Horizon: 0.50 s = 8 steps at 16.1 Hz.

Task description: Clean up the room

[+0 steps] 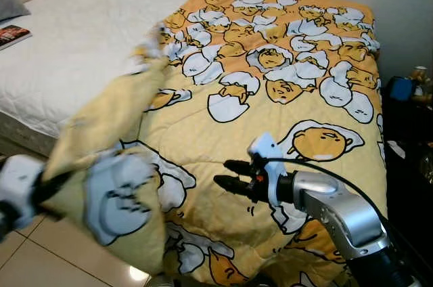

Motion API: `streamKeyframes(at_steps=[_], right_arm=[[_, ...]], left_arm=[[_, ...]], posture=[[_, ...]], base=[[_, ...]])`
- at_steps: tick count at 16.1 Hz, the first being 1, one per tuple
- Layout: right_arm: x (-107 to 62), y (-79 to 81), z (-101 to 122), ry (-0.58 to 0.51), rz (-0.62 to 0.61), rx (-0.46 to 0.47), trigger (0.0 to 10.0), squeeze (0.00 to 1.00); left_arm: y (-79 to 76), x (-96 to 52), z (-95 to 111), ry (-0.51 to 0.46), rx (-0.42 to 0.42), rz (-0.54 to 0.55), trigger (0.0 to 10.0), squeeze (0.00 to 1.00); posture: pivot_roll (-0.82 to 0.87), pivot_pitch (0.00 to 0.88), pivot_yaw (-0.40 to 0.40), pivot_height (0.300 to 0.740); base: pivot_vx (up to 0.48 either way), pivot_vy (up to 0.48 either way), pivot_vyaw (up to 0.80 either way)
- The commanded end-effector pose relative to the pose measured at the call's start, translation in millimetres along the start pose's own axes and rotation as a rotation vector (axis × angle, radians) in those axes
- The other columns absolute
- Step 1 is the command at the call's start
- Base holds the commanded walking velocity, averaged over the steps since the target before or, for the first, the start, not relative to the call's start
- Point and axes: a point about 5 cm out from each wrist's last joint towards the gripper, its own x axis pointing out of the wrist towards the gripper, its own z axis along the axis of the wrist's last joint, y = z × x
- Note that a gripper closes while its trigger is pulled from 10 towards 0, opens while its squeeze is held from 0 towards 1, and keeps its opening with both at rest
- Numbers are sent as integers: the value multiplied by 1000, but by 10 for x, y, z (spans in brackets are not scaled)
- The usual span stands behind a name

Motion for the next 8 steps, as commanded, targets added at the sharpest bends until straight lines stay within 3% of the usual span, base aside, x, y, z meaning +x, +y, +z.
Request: streamKeyframes(at_steps=[1, 3, 7, 8], right_arm=[[-11, 4, 0, -4, -2, -26, 10000, 0], [6, 38, -3, -11, 35, -41, 10000, 0], [-17, 182, -4, -33, 206, -56, 10000, 0], [-26, 197, -7, -38, 233, -54, 10000, 0]], left_arm=[[104, -107, -108, 76, 5, 53, 0, 0], [173, -210, -229, 146, 11, 96, 0, 0], [331, -269, -271, 192, 15, 202, 0, 0], [397, -269, -252, 189, 24, 246, 627, 0]], posture=[[-7, 0, 11, 740], [-7, 0, 12, 740], [-1, 0, 8, 740], [-2, 0, 9, 740]], base=[[0, 0, 0], [0, 0, 0], [0, 0, 0], [0, 0, 0]])
